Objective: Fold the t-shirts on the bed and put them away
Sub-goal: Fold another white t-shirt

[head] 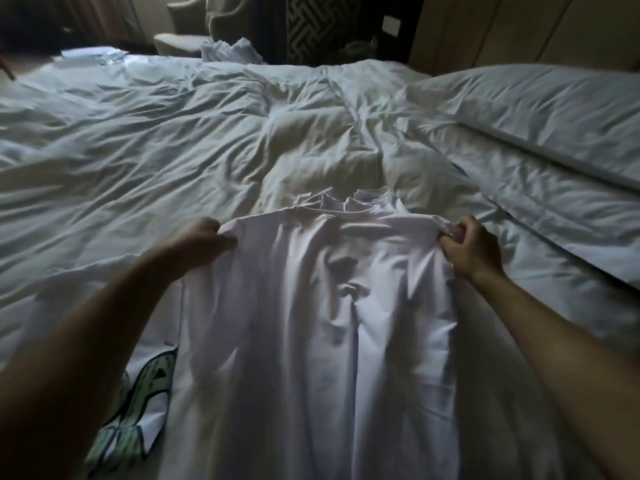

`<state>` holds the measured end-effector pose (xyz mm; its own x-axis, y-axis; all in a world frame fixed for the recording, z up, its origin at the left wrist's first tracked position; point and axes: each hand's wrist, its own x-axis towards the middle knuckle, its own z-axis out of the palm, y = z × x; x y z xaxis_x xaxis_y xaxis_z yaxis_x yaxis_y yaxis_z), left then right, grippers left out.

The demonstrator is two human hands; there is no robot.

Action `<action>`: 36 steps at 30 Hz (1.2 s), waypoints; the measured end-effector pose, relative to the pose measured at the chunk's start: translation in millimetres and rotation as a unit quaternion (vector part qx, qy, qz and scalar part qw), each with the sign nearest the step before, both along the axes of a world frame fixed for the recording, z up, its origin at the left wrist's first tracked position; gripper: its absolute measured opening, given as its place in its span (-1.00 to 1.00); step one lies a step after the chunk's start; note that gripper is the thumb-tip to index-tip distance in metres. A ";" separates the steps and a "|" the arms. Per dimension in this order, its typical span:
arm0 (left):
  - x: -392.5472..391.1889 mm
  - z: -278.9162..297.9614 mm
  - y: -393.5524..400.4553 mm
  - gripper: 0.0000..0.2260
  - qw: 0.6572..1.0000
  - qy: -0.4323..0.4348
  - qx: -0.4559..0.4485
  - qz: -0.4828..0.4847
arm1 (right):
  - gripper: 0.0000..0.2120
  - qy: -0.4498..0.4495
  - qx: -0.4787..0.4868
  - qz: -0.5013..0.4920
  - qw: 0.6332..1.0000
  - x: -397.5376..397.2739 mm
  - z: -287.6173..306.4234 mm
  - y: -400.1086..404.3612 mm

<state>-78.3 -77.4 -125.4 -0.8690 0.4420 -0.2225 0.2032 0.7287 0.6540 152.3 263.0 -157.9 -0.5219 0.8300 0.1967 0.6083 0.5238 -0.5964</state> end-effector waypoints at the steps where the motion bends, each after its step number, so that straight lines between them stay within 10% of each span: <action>1: 10.3 12.4 8.2 -0.77 0.998 -0.023 0.053 0.018 | -0.80 0.009 -0.011 -0.004 1.000 -0.6 6.0 0.8; 8: 113.1 32.6 72.4 -0.85 0.902 -0.372 0.183 -0.118 | -0.72 -0.093 0.132 0.007 0.987 -10.9 70.7 -26.2; 10: 112.5 18.8 73.3 -0.79 0.942 -0.270 0.167 -0.113 | -0.69 -0.184 0.136 0.074 0.971 -19.4 85.3 -35.2; 12: 97.2 1.9 62.0 -0.75 0.993 0.026 0.048 -0.102 | -0.67 -0.217 0.041 0.202 0.954 -26.9 90.7 -44.3; 14: 93.8 -12.7 43.3 -0.70 0.977 0.163 -0.058 -0.126 | -0.63 -0.218 -0.111 0.287 0.926 -27.1 90.3 -51.9; 19: 116.2 -54.0 26.9 -0.57 0.962 0.175 -0.114 -0.177 | -0.50 -0.370 -0.112 0.275 0.880 0.1 56.5 -43.5; 22: 130.3 -58.6 20.7 -0.37 0.942 0.239 -0.152 -0.179 | -0.54 -0.314 -0.084 0.290 0.900 16.8 32.3 -52.1; 29: 152.7 -64.7 18.5 -0.72 0.949 0.148 -0.196 -0.197 | -0.66 -0.386 0.098 0.274 0.875 23.0 21.6 -80.1; 32: 143.0 -49.4 24.4 -0.79 0.960 0.007 -0.140 -0.241 | -0.66 -0.220 -0.150 0.236 0.935 12.1 47.2 -91.2; 34: 125.2 -40.0 31.3 -0.72 0.974 0.002 -0.051 -0.222 | -0.67 -0.119 -0.404 0.249 0.872 2.2 62.8 -105.6; 36: 102.5 -35.9 40.5 -0.77 0.979 0.120 -0.025 -0.160 | -0.68 -0.136 -0.416 0.278 0.855 -8.2 63.2 -108.5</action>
